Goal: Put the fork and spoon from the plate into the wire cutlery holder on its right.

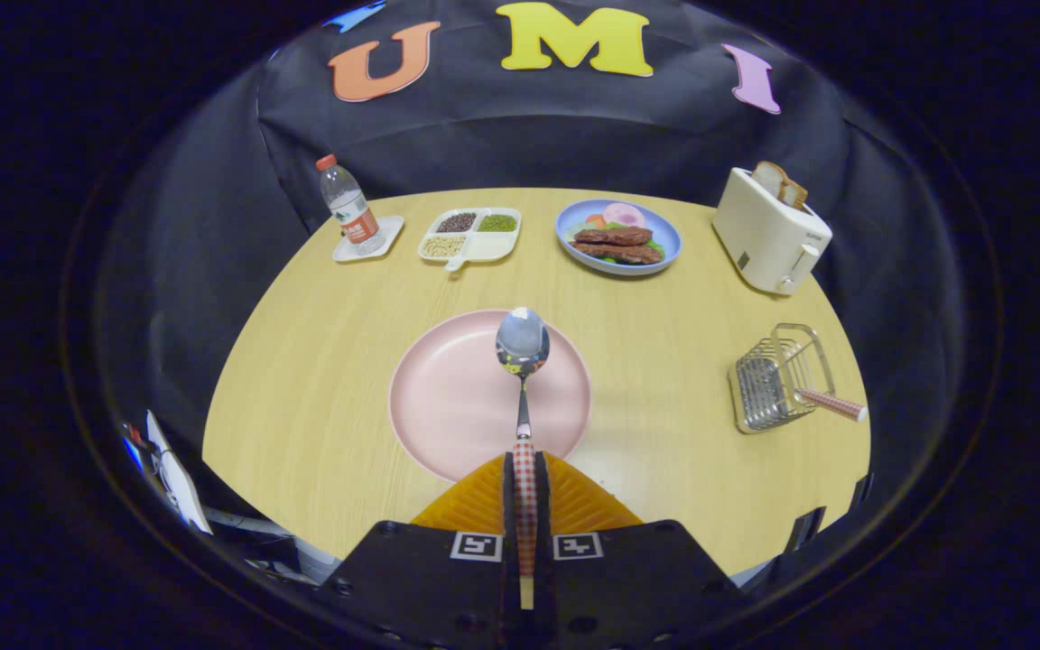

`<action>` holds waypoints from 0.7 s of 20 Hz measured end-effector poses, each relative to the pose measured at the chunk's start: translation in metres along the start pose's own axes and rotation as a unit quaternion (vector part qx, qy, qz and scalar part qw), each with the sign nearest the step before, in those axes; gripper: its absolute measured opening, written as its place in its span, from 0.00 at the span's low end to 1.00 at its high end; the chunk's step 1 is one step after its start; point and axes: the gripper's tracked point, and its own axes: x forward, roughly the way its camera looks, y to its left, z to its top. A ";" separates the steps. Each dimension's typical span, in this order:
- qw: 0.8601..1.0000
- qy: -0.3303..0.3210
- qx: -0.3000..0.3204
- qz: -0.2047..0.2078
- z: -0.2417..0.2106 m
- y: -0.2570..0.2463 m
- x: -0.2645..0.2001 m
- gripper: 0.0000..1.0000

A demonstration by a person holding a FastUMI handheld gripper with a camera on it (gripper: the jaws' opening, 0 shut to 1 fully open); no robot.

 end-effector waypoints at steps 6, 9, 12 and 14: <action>0.999 0.038 0.036 -0.001 -0.004 -0.070 -0.036 0.06; 0.998 0.047 0.041 -0.013 0.002 -0.114 -0.050 0.06; 0.996 0.069 0.050 -0.019 0.003 -0.152 -0.061 0.06; 0.995 0.083 0.051 -0.027 0.006 -0.176 -0.066 0.06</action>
